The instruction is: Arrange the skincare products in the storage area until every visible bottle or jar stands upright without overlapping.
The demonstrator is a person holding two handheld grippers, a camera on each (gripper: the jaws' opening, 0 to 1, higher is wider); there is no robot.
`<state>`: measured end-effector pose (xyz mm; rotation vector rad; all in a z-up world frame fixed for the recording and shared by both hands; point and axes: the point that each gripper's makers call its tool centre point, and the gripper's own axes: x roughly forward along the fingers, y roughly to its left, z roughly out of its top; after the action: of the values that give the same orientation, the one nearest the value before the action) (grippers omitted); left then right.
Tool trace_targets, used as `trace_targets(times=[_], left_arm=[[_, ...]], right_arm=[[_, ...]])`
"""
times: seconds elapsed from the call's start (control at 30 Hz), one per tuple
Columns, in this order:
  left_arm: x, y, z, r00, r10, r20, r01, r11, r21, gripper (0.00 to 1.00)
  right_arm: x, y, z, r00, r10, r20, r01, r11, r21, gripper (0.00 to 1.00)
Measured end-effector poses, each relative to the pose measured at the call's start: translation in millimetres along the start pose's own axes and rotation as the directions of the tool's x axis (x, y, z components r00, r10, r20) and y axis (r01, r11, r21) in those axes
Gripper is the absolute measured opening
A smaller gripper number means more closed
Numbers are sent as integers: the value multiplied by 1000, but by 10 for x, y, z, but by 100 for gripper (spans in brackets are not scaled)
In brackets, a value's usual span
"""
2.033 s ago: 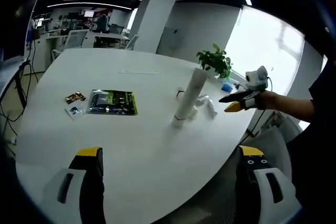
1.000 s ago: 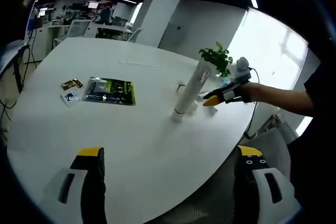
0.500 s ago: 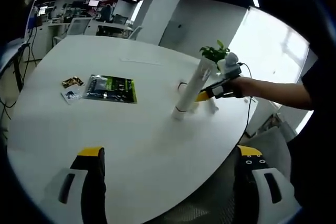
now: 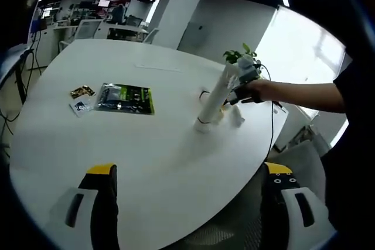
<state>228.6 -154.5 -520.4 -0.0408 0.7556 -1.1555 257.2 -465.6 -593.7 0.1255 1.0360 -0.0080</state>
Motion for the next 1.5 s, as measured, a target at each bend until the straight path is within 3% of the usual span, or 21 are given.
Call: trace_targets(times=[0.1,0.3,0.43,0.77,0.97,1.13,1.4,1.5], left_arm=[[-2,13,-2,1000,3,-2,-3,1000,-1,95],[-3,35,2,1000,7,0,-7,1000,-4,94],[-6,48,-3,1000,9,-1,-9,1000,-6,94],[-26,74,-47,1000,19,-11,-19,1000,-13,94],[-28,97,-64,1000,23,-17,-23,1000,-16,94],[-15,103,-81,1000,23,-20,-23,1000,-19,94],[14,97,-123,999,21,-31,-21,1000,-22,93],[24,86,-118,999,19,-34,-20,1000,-21,93]], right_arm=[[1,13,18,1000,-3,0,3,1000,-4,45],[74,-3,24,999,3,-32,-3,1000,-11,45],[108,-13,81,999,-8,-33,7,1000,-20,38],[359,-187,225,993,-58,-102,54,998,-40,40],[386,-204,174,983,-62,-170,56,998,-42,39],[392,-209,186,976,-57,-212,15,981,-194,35],[428,-268,201,972,-62,-225,15,979,-204,30],[421,-279,196,971,-77,-227,39,985,-166,28]])
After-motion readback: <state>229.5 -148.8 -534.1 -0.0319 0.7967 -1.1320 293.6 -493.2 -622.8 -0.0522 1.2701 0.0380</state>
